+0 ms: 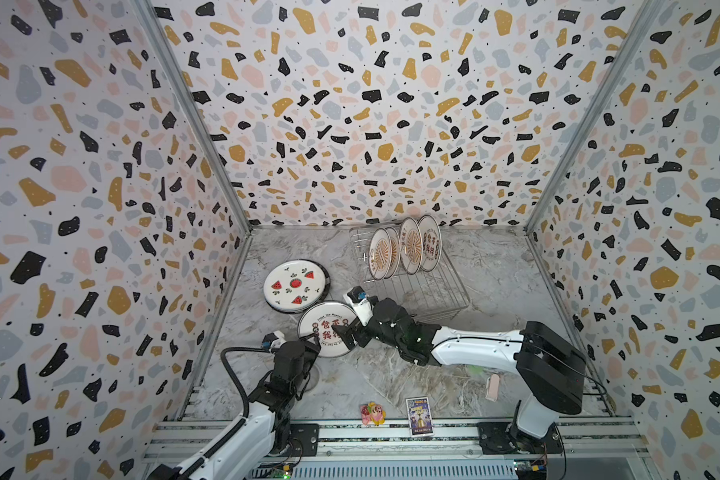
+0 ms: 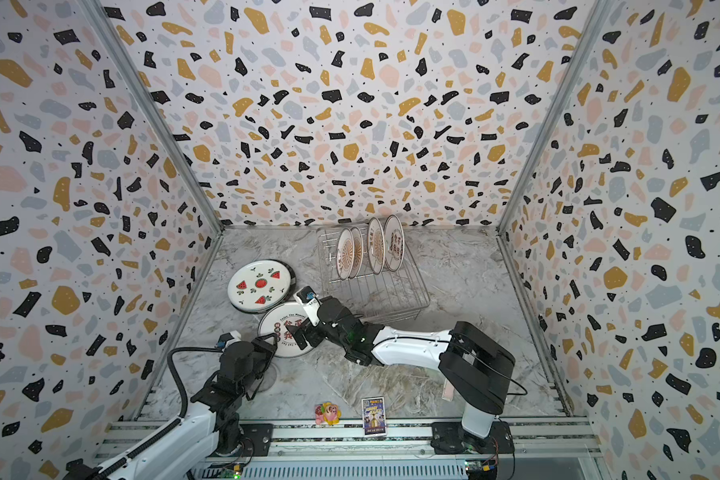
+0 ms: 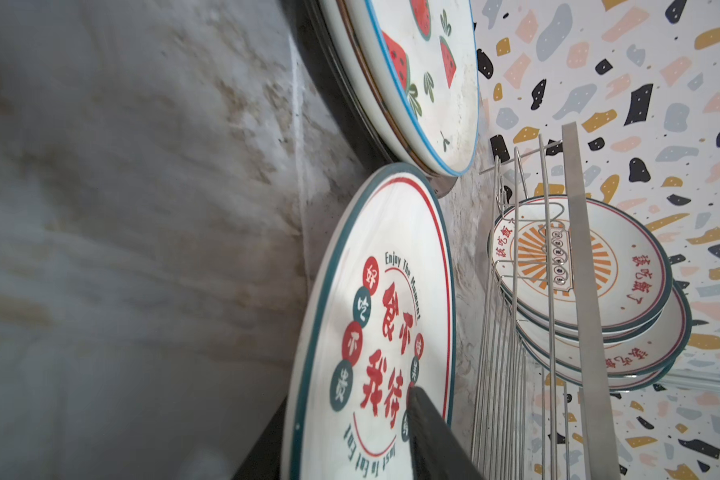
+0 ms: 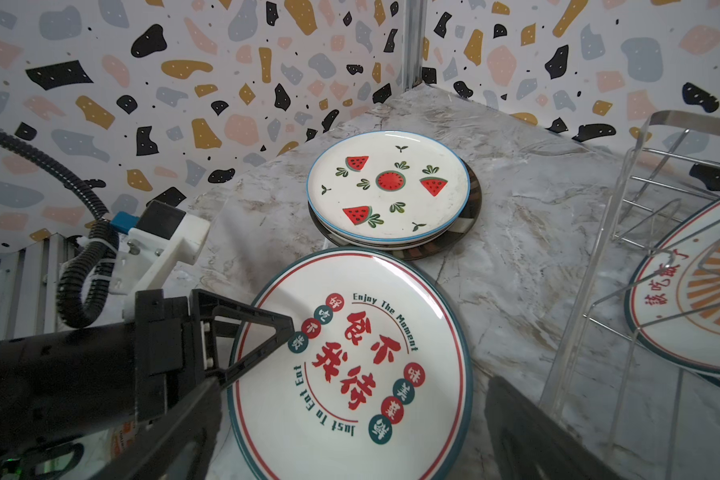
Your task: Unload the plates from the dish rack
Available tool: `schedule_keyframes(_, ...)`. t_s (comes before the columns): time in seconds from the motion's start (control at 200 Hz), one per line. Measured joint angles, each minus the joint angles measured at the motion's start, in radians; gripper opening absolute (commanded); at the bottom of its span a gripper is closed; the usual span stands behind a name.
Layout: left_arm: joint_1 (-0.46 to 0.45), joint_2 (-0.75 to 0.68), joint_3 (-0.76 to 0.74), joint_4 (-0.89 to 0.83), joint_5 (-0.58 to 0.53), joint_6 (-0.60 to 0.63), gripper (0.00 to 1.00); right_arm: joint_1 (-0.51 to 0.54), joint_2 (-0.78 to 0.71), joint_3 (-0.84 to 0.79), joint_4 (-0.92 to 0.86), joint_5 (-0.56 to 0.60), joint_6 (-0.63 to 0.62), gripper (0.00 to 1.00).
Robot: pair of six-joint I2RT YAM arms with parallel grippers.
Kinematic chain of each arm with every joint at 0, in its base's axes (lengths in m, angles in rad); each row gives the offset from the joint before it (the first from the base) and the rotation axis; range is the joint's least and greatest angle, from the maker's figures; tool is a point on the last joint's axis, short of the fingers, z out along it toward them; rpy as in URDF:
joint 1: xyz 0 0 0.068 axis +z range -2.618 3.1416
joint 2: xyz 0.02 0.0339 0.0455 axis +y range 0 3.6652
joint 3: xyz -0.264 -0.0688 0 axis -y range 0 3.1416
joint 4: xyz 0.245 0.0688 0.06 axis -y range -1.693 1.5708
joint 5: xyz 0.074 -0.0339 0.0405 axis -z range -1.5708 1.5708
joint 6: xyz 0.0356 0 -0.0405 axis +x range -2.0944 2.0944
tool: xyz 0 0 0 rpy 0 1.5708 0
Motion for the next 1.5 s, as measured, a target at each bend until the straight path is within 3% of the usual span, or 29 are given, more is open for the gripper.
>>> schedule_keyframes(0.29, 0.000, 0.005, 0.000, 0.009, -0.042, 0.003, 0.55, 0.000, 0.007, 0.002, -0.003, 0.002, 0.000, 0.99)
schedule_keyframes(0.365, 0.000, 0.005, 0.000, 0.011, -0.051, 0.007, 0.62, 0.000, 0.010, 0.002, -0.003, 0.002, 0.000, 1.00)
schedule_keyframes(0.551, 0.000, 0.006, 0.001, 0.020, -0.072, 0.010, 0.65, 0.000, 0.013, 0.002, -0.003, 0.006, 0.000, 1.00)
schedule_keyframes(0.721, 0.000, 0.005, 0.002, 0.053, -0.076, 0.018, 0.83, 0.000, 0.015, 0.002, -0.003, 0.010, 0.000, 1.00)
schedule_keyframes(1.011, 0.000, 0.003, 0.003, 0.084, -0.079, 0.035, 0.95, 0.000, 0.019, 0.002, -0.003, 0.017, 0.000, 1.00)
schedule_keyframes(1.302, 0.000, -0.028, 0.005, 0.051, -0.114, 0.050, 0.95, 0.000, 0.019, 0.002, -0.003, 0.021, 0.000, 1.00)
schedule_keyframes(1.502, 0.000, -0.058, 0.005, 0.000, -0.153, 0.058, 0.90, 0.000, 0.019, 0.002, -0.003, 0.025, 0.000, 1.00)
